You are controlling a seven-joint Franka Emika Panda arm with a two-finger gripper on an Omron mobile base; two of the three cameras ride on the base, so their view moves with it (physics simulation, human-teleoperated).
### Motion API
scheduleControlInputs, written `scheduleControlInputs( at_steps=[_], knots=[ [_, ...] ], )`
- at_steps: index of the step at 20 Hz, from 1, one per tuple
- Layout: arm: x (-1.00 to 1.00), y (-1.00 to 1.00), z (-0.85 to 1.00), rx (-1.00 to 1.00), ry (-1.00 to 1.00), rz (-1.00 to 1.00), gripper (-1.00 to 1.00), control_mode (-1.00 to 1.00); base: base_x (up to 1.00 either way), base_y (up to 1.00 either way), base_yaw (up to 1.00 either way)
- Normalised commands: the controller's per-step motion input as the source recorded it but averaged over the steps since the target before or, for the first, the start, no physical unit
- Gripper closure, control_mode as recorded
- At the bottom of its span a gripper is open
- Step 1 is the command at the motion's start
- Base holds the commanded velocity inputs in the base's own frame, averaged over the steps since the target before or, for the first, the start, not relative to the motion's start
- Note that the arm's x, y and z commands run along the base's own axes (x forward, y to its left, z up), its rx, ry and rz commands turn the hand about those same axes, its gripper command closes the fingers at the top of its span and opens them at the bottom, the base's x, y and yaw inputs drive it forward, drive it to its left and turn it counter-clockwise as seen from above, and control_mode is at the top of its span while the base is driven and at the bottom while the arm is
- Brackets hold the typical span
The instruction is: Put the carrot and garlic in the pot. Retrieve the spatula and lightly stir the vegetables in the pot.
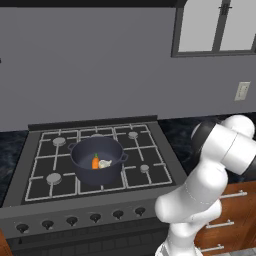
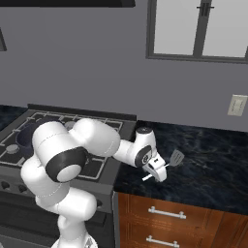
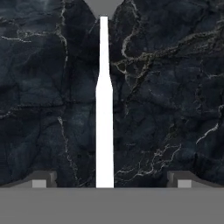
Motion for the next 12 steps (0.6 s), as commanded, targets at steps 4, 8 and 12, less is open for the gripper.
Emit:
scheduleControlInputs(
  at_steps=[4,8,12],
  knots=[
    [-0.01,0.00,-0.06,0.03,0.05,0.00,-1.00,-1.00,0.00,0.00,0.00],
    [0.00,0.00,-0.06,0.02,0.03,0.00,-1.00,-1.00,0.00,0.00,0.00],
    [0.01,0.00,-0.09,0.00,0.01,0.00,-1.00,-1.00,0.00,0.00,0.00]
  ],
)
